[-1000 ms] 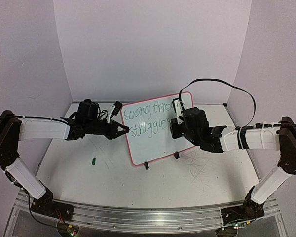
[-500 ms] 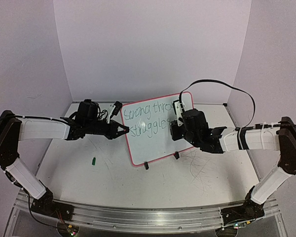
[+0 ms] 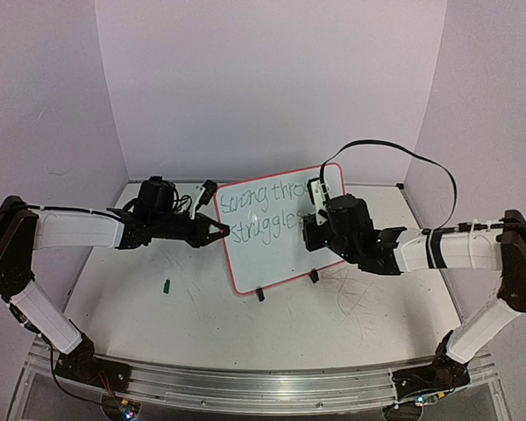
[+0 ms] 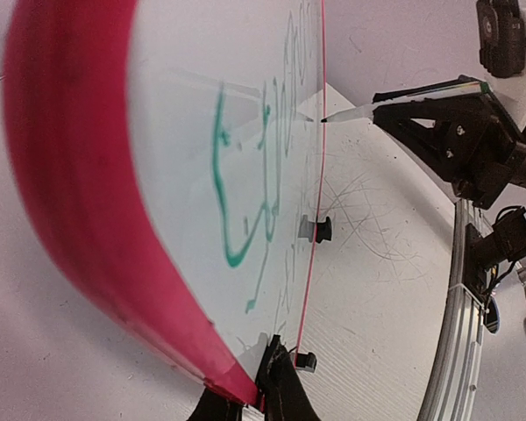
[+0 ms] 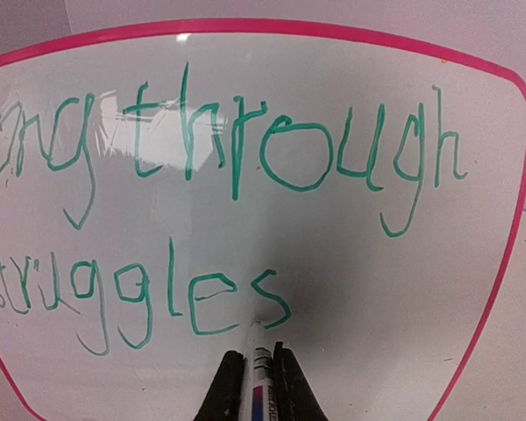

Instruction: Write a sentence on the whiteboard

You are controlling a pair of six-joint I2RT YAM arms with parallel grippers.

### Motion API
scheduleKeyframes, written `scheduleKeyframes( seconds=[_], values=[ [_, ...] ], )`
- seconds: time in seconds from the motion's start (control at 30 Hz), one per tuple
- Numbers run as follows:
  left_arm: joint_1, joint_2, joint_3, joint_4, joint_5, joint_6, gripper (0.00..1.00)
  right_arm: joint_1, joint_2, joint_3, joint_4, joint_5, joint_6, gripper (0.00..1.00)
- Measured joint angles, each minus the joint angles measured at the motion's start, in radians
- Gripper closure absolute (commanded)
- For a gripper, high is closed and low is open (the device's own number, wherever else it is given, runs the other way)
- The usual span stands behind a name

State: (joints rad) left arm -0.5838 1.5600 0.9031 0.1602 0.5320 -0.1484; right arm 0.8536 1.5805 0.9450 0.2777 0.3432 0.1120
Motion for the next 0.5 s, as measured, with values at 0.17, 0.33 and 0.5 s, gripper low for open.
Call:
scheduleKeyframes(
  seconds=[0.17, 0.33, 0.5],
  values=[
    [0.000, 0.000, 0.000, -0.001, -0.001, 0.003, 1.00, -0.008, -0.137, -0.086, 0.022, -0.008, -0.011, 1.00],
    [0.000, 0.000, 0.001, -0.002, 0.000, 0.006, 1.00, -0.045, -0.154, -0.088, 0.026, -0.038, -0.015, 1.00],
    [0.000, -0.002, 0.002, -0.004, -0.001, 0.007, 1.00, -0.050, -0.107, -0.088, 0.018, -0.056, -0.018, 1.00]
  ],
)
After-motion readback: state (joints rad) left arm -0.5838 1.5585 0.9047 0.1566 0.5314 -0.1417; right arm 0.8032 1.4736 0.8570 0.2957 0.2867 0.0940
